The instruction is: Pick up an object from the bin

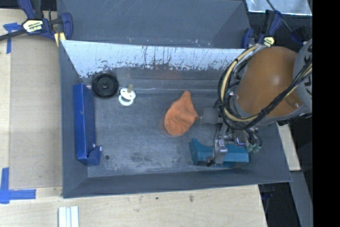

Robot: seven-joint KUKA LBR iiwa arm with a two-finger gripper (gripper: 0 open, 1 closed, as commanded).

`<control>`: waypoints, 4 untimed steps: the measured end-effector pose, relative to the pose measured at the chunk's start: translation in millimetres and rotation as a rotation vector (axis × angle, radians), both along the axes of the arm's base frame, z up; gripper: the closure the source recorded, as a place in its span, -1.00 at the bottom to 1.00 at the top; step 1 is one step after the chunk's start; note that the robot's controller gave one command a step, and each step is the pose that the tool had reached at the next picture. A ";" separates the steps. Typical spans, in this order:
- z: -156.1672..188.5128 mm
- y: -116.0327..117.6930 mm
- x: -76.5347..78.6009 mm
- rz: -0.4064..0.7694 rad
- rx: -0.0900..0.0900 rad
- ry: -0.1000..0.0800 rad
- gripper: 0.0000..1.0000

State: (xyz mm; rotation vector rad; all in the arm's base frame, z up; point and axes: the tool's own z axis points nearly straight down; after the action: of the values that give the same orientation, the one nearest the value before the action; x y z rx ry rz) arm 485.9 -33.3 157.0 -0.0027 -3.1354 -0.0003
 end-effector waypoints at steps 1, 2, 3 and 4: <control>4.3 0.1 2.0 0.001 -0.001 -0.009 -1.00; -46.7 35.1 53.4 -0.051 0.000 -0.018 -1.00; -73.2 41.4 69.0 -0.048 0.003 -0.007 -1.00; -85.2 38.5 92.2 -0.089 0.000 -0.015 1.00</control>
Offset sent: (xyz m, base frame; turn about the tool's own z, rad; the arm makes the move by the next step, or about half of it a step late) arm 0.0651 0.0479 -0.0679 0.0620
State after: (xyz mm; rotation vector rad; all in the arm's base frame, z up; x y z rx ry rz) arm 578.1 5.2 71.8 -0.1430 -3.1474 -0.0005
